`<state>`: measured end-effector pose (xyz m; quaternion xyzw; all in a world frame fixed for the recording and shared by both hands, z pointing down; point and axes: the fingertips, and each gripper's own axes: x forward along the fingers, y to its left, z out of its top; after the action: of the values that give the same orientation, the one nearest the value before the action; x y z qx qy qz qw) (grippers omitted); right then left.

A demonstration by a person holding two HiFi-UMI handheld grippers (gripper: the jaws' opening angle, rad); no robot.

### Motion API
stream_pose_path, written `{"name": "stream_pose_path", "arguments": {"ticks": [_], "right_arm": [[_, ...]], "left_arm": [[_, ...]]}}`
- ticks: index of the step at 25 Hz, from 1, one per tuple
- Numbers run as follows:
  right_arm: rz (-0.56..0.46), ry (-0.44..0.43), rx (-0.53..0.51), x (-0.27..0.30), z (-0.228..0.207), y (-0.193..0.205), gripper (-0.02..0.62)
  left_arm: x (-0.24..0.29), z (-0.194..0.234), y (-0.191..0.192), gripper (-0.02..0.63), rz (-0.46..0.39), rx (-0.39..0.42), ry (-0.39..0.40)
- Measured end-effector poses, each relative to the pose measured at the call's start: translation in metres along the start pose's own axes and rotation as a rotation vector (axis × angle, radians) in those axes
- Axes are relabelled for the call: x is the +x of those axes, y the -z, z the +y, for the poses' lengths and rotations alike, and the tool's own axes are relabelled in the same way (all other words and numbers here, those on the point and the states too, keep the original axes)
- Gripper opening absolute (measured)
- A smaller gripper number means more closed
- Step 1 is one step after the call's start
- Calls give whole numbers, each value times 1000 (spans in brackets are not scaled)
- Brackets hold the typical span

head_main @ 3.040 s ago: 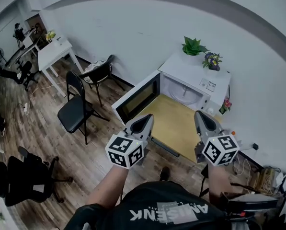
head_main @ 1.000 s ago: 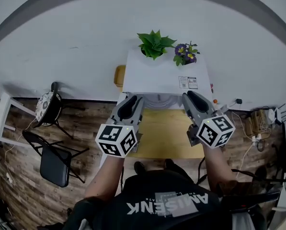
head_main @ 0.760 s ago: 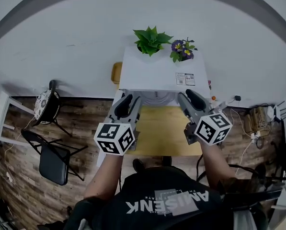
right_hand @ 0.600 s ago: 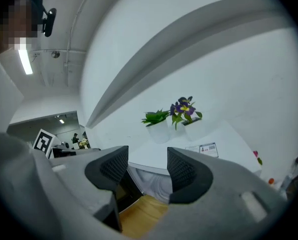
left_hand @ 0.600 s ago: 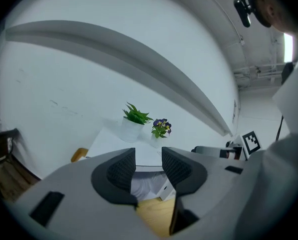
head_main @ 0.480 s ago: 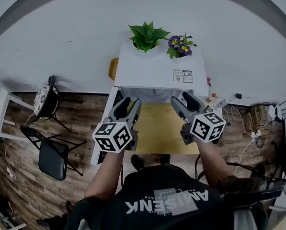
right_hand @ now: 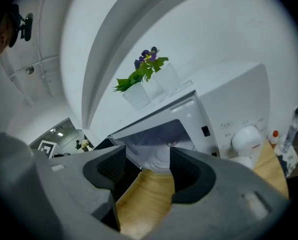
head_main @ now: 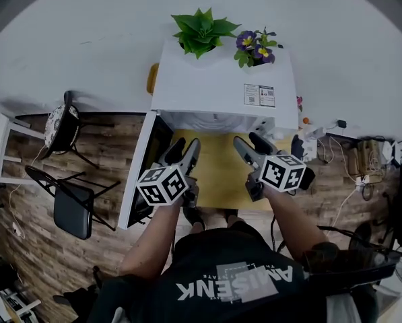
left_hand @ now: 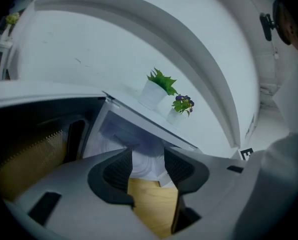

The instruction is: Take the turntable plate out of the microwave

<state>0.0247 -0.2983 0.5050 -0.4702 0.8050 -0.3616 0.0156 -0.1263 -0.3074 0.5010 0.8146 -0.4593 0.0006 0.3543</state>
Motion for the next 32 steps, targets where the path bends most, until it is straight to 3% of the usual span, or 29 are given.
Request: {"name": "stream_pose_path", "arguments": {"ticks": [7,12,17,24,32], "right_arm": [[49,78,124,23,-37,36,259],[82,88,236,45,-61,64,259],[90,131,336,62,-85,81,259],[116,138,433,93,-99,92,264],[129,176,550,120,-110,99,285]], "left_arm": [[29,38,40,195,72,-93,-99],[50,60,66,195,110,-174,-126],[73,76,77,227,118,-240,-121],[105,100,96,256,137,-434,-135],[137,110,106,261,150,-512,-150]]}}
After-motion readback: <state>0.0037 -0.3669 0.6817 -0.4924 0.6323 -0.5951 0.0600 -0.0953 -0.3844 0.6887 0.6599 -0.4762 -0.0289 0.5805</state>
